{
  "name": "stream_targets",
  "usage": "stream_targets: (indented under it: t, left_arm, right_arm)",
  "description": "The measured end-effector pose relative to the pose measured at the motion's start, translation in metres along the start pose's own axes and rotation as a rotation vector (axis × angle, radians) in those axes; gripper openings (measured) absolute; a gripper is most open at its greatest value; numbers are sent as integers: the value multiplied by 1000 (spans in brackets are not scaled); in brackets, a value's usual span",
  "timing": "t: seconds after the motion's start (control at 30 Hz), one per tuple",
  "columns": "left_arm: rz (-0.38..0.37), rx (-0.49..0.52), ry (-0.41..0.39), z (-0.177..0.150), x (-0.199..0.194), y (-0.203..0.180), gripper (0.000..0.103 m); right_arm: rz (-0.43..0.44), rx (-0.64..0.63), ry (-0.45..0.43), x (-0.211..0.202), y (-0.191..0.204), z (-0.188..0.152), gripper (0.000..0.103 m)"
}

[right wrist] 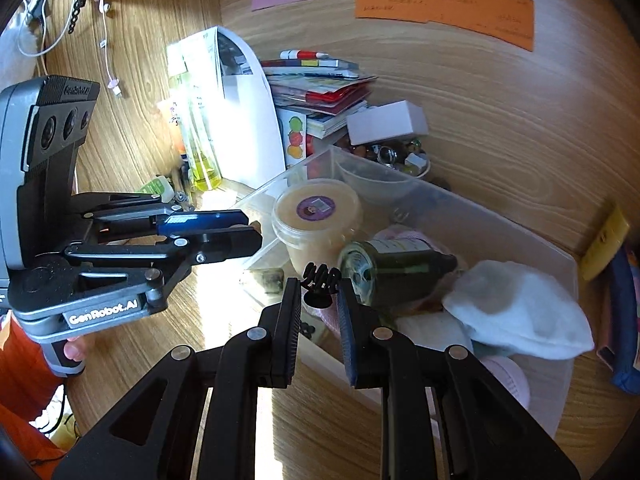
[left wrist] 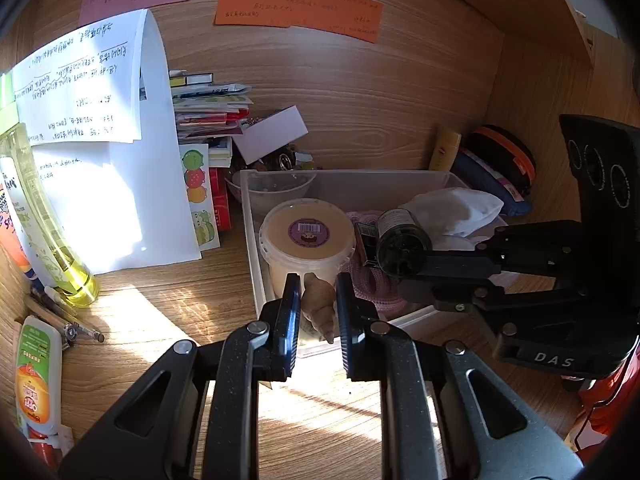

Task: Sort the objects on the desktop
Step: 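Carry the seashell with left tool while right tool carries clip over bin, then open right tool to drop the clip while left tool releases seashell into bin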

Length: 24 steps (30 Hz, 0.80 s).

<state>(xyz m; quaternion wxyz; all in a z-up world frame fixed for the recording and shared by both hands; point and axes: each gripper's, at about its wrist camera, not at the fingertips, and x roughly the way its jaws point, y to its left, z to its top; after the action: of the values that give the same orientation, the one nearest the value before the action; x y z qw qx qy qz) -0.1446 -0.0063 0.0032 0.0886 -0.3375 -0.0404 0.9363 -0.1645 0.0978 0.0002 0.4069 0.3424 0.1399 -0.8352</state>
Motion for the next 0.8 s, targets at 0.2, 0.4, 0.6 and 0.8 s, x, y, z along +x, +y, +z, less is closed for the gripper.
stream_targets:
  t: [0.2, 0.4, 0.6, 0.8]
  left_arm:
    - [11, 12, -20, -2, -3, -1, 17]
    - [18, 12, -39, -1, -9, -2, 25]
    - [24, -2, -65, 3, -21, -3, 40]
    - [25, -13, -90, 5, -36, -8, 57]
  right_arm:
    - [-22, -21, -1, 4, 4, 2, 16]
    - [-22, -25, 1, 2, 4, 2, 19]
    - [-41, -22, -41, -9, 7, 2, 42]
    - [-72, -21, -82, -24, 8, 2, 56]
